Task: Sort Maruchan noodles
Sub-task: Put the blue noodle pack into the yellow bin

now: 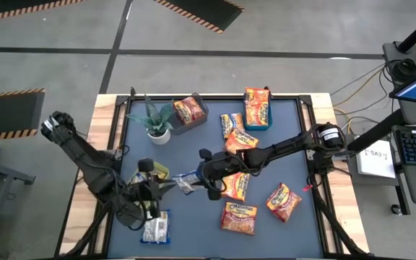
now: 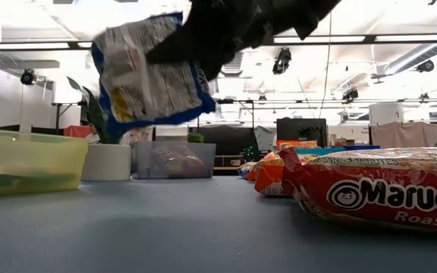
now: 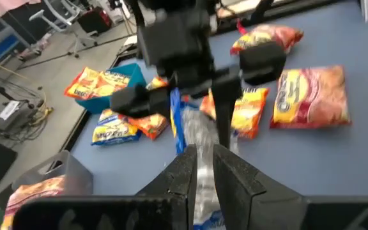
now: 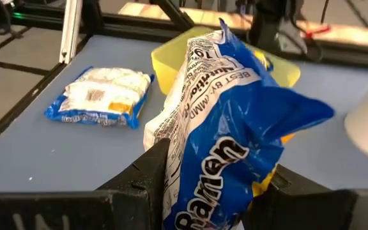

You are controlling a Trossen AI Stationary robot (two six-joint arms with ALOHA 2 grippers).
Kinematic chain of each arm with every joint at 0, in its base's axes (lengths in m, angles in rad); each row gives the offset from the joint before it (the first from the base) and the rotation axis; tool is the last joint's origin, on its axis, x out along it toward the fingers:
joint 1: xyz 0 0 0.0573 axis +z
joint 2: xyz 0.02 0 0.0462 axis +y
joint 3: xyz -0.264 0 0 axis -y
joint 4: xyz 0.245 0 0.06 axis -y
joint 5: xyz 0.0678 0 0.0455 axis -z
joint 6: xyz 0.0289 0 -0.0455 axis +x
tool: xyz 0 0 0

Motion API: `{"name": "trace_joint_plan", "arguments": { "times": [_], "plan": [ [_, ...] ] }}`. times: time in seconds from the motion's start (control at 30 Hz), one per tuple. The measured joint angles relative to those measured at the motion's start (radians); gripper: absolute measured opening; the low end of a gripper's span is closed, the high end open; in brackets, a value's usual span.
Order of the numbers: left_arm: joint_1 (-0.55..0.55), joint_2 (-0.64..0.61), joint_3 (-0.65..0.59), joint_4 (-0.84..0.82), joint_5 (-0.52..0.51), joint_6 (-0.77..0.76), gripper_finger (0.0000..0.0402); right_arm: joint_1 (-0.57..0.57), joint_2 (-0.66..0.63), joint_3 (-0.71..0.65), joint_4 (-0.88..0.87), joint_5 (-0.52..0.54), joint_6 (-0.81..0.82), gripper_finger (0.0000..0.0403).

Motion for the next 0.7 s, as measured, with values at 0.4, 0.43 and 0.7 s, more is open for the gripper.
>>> {"name": "trace_joint_plan", "arguments": {
  "times": [0.4, 0.43, 0.7],
  "plan": [
    [-0.097, -0.016, -0.001, -0.162, -0.207, -0.100, 0.0034, 0.001, 0.000, 0.058, 0.002, 0.057, -0.039, 0.0132],
    [-0.103, -0.016, -0.001, -0.179, -0.208, -0.125, 0.0034, 0.001, 0.000, 0.058, 0.002, 0.072, -0.043, 0.0132],
    [-0.133, -0.016, -0.017, -0.302, -0.219, -0.322, 0.0034, 0.001, 0.024, 0.058, 0.080, 0.107, -0.036, 0.0132]
  ]
}}
